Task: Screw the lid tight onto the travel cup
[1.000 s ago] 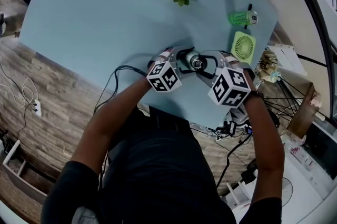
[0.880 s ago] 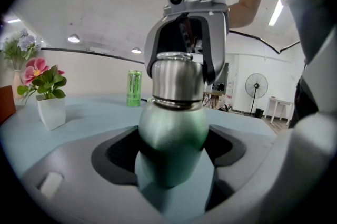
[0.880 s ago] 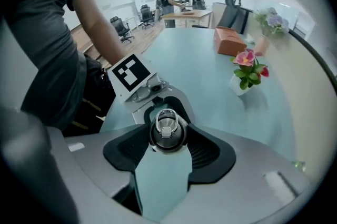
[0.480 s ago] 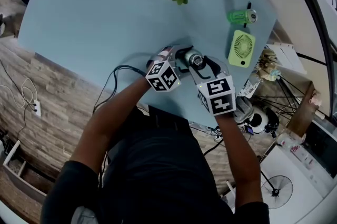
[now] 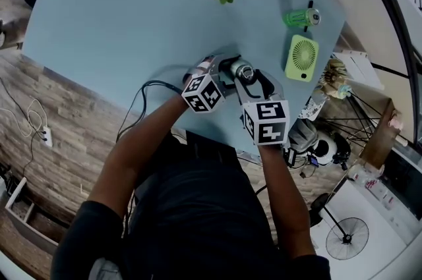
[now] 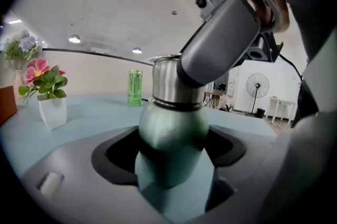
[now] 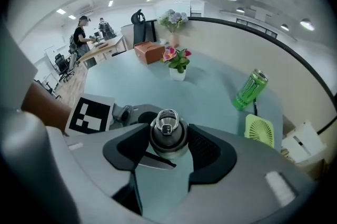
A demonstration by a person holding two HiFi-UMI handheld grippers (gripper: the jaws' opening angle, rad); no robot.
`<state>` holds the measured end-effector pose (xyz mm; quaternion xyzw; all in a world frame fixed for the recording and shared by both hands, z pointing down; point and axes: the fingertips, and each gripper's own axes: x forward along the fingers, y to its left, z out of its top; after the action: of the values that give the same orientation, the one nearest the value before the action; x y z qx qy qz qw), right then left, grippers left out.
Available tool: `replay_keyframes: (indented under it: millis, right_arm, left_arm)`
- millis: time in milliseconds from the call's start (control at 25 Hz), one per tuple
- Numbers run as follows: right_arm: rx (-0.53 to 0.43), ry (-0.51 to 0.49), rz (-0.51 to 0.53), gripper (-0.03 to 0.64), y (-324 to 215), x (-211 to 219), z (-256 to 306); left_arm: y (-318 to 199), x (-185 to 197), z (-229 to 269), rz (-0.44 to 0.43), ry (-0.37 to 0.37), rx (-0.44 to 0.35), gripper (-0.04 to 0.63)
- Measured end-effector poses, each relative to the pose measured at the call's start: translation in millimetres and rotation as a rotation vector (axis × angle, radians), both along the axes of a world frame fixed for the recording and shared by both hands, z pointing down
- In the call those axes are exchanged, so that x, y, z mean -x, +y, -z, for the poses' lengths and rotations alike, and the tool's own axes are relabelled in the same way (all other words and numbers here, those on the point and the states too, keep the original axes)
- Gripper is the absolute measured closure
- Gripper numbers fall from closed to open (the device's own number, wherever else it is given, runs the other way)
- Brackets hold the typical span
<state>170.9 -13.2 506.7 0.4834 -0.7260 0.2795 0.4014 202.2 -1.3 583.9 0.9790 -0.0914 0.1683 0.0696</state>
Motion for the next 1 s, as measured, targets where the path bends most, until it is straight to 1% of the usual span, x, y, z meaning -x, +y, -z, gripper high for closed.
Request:
replay_keyframes:
  millis: [120, 200, 240, 320, 440, 520, 600, 680, 760, 840, 920, 1000]
  right_arm:
    - [-0.021, 0.013, 0.118, 0.381, 3, 6, 6]
    - [-0.036, 0.028, 0.229, 0.368, 6, 11, 16]
    - [-0.036, 0.041, 0.3, 0.368, 8, 13, 19]
    - [-0.02, 0.096, 0.481, 0.368, 14, 14, 22]
    - [0.006, 0.241, 0.805, 0.368, 17, 9, 19]
    - [0.02, 0.325, 1.001, 0.368, 16, 5, 15]
    - [0.038, 0.368, 1.157, 0.37, 16, 5, 12]
    - [0.058, 0.381, 1.27, 0.37, 18, 8, 7]
    - [0.075, 0.395, 1.331, 0.371, 19, 9, 2]
    - [0.082, 0.394, 1.348, 0.371, 19, 10, -1]
    - [0.087, 0.364, 1.316, 0.374, 19, 9, -1]
    - [0.103, 0.313, 1.237, 0.376, 17, 8, -1]
  left_arm:
    - [0, 0, -1, -0.001, -0.001, 0.001, 0.17]
    - [0, 0, 0, -0.001, -0.001, 0.0, 0.17]
    - [0, 0, 0, -0.002, -0.001, 0.0, 0.17]
    - [0, 0, 0, -0.002, 0.0, 0.001, 0.17]
    - [0, 0, 0, -0.002, -0.001, 0.001, 0.17]
    - [0, -1, 0, -0.002, -0.001, 0.001, 0.17]
    - [0, -1, -1, -0.002, 0.0, 0.001, 0.17]
    - [0, 0, -1, -0.002, 0.0, 0.001, 0.17]
    - [0, 0, -1, -0.001, 0.0, 0.0, 0.17]
    - [0, 0, 0, -0.002, 0.001, 0.0, 0.17]
    - [0, 0, 0, -0.002, 0.0, -0.001, 0.17]
    - [0, 0, 0, -0.002, 0.0, 0.0, 0.17]
